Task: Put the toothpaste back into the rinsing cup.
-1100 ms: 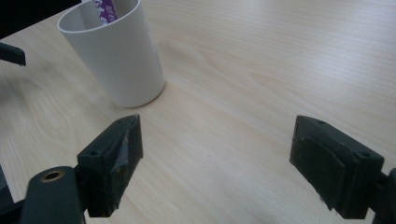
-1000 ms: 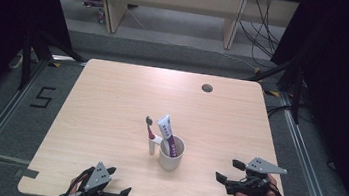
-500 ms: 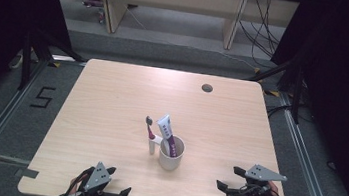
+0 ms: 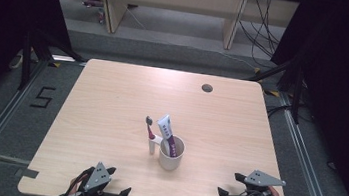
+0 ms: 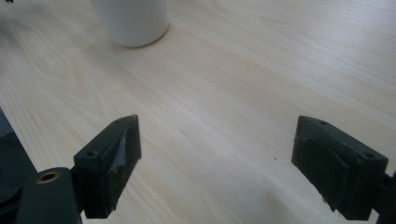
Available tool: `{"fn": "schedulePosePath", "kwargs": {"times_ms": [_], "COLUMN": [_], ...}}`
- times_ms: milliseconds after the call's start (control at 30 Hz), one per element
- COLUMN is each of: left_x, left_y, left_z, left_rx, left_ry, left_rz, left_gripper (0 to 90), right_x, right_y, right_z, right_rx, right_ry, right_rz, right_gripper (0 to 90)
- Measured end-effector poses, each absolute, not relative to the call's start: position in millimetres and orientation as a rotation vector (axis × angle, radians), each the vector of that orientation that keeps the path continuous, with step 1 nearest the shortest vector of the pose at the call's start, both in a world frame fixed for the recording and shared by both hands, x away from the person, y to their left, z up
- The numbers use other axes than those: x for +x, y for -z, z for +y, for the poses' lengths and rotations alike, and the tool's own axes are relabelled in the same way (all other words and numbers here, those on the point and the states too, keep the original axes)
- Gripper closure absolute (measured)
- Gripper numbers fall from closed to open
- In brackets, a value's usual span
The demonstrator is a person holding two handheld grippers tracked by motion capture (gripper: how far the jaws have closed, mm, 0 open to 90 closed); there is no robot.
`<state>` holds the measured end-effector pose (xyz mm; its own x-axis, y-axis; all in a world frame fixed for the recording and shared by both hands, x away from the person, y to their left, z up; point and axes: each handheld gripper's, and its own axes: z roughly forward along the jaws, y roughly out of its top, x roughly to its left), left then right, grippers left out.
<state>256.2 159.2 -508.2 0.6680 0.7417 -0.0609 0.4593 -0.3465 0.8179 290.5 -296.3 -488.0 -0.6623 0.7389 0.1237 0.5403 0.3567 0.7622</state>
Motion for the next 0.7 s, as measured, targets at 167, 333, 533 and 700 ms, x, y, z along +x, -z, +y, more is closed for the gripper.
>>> {"fn": "schedulePosePath", "kwargs": {"times_ms": [167, 333, 533, 700], "left_x": [256, 256, 256, 256], "left_y": [508, 509, 508, 509], "left_z": [159, 158, 159, 158], "left_rx": [2.005, 1.991, 2.004, 1.996], "left_ry": [-0.405, -0.404, -0.408, -0.404], "left_rz": [0.927, 0.932, 0.927, 0.935], "left_gripper": [17.2, 17.2, 17.3, 17.3], "right_x": [286, 285, 282, 280], "right_y": [490, 491, 493, 494], "right_z": [-296, -299, -301, -301], "right_rx": [1.143, 1.107, 1.123, 1.151], "right_ry": [-1.153, -1.136, -1.109, -1.099], "right_rz": [2.39, 2.416, 2.406, 2.43], "right_gripper": [16.5, 16.6, 16.6, 16.6]}}
